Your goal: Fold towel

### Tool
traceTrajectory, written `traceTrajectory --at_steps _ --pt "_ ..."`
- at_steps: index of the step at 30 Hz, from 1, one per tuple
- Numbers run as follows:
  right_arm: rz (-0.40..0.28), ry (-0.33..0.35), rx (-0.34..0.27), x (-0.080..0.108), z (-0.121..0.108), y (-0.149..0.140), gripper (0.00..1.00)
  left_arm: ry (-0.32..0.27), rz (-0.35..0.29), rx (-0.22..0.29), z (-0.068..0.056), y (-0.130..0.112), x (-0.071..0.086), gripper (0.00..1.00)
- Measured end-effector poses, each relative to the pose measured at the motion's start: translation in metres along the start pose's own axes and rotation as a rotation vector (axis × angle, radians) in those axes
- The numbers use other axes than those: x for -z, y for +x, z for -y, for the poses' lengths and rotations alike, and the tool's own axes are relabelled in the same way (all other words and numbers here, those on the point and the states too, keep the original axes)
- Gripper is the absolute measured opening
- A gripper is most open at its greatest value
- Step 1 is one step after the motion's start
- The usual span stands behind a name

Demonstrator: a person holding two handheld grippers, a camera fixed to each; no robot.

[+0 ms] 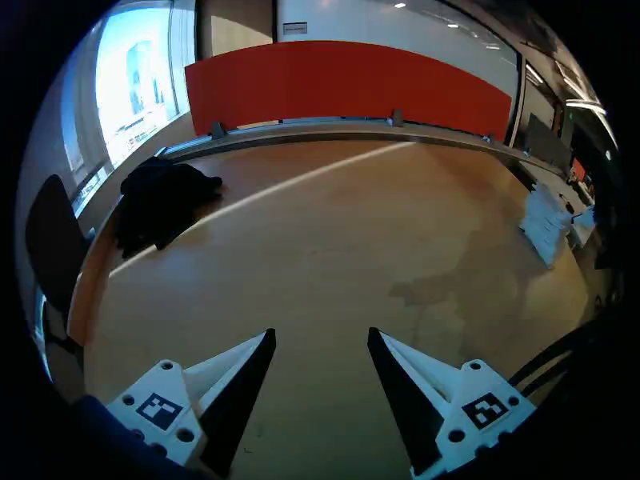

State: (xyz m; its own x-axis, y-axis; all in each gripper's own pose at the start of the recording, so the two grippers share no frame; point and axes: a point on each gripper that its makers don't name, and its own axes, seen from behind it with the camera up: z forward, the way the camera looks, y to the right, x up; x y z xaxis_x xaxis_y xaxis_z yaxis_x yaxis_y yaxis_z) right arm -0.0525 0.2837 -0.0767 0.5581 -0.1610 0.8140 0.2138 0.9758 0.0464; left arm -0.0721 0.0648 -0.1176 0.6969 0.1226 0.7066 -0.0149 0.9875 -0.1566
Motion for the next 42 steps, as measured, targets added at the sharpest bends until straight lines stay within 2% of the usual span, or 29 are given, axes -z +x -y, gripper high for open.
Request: traceTrajectory --at_steps 6,12,20,24,27,30,34,36,42 --pt "-0.003 -0.001 -0.007 0.001 0.002 -0.001 0.07 -0.002 0.0 -0.002 -0.001 0.001 -0.001 0.85" --pt "-0.009 -0.015 -0.008 0.004 0.004 -0.005 0.14 -0.002 -0.001 0.0 0.0 0.002 -0.001 0.85" --pt "-0.002 -0.041 -0.044 0.008 0.004 -0.024 0.29 -0.004 -0.001 0.001 0.001 0.001 -0.001 0.85" --pt "0.0 -0.058 -0.058 0.009 0.003 -0.03 0.42 -0.006 -0.002 0.0 0.001 0.001 0.0 0.85" --pt "-0.004 -0.074 -0.063 0.01 0.001 -0.032 0.62 -0.009 -0.004 -0.002 0.001 0.002 0.0 0.85" --pt "-0.013 -0.081 -0.066 0.012 0.001 -0.032 0.7 -0.009 -0.006 -0.004 0.002 0.002 0.0 0.85" --pt "-0.032 -0.08 -0.077 0.015 0.005 -0.028 0.93 -0.011 -0.011 -0.002 0.003 0.003 0.001 0.85" --pt "-0.042 -0.079 -0.084 0.016 0.006 -0.025 0.98 -0.011 -0.013 -0.001 0.004 0.003 0.001 0.85" --pt "-0.067 -0.081 -0.087 0.02 0.01 -0.017 0.99 -0.012 -0.02 0.001 0.005 0.004 0.003 0.85"
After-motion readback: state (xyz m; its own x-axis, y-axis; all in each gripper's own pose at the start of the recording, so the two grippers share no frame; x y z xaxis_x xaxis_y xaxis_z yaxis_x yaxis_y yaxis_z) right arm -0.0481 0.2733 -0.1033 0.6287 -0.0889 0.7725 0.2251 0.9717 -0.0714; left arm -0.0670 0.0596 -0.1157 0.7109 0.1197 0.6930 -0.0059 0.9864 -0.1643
